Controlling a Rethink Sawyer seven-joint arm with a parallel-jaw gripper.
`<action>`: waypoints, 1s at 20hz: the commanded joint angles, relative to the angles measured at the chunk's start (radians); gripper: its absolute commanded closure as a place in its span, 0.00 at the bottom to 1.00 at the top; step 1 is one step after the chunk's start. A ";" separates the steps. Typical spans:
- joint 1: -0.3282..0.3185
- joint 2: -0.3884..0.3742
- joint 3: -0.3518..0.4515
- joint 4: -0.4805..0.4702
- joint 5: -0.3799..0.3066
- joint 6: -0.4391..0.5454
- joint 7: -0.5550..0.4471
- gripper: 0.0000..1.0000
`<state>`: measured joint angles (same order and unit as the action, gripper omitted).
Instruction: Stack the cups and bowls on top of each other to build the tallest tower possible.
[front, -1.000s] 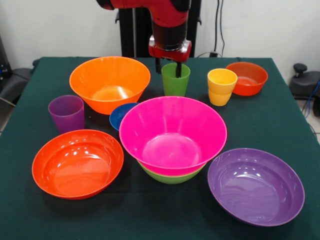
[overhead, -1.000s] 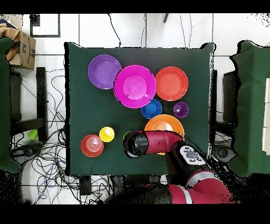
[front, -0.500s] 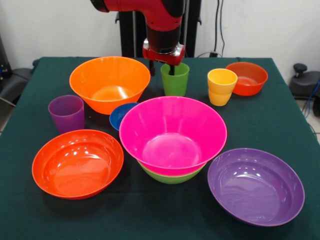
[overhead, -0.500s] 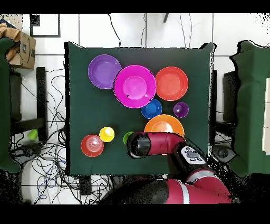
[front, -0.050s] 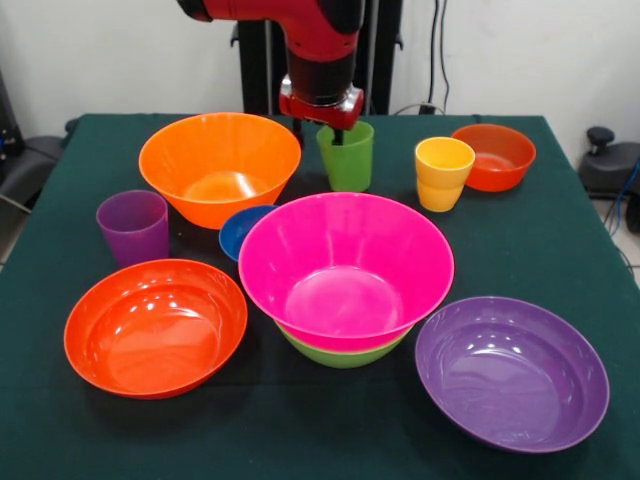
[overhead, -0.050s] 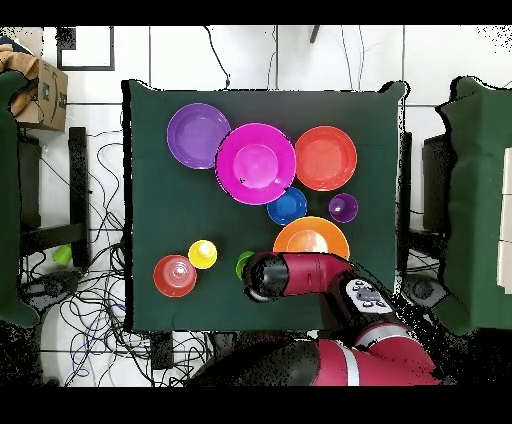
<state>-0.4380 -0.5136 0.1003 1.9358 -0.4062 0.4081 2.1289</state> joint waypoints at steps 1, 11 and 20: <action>0.016 -0.007 0.029 -0.073 -0.034 -0.064 0.030 0.00; 0.005 -0.020 0.026 -0.063 -0.030 -0.049 0.020 1.00; -0.020 -0.050 0.037 -0.048 -0.022 -0.062 0.020 1.00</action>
<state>-0.4389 -0.5539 0.0911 1.9365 -0.4062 0.4085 2.1289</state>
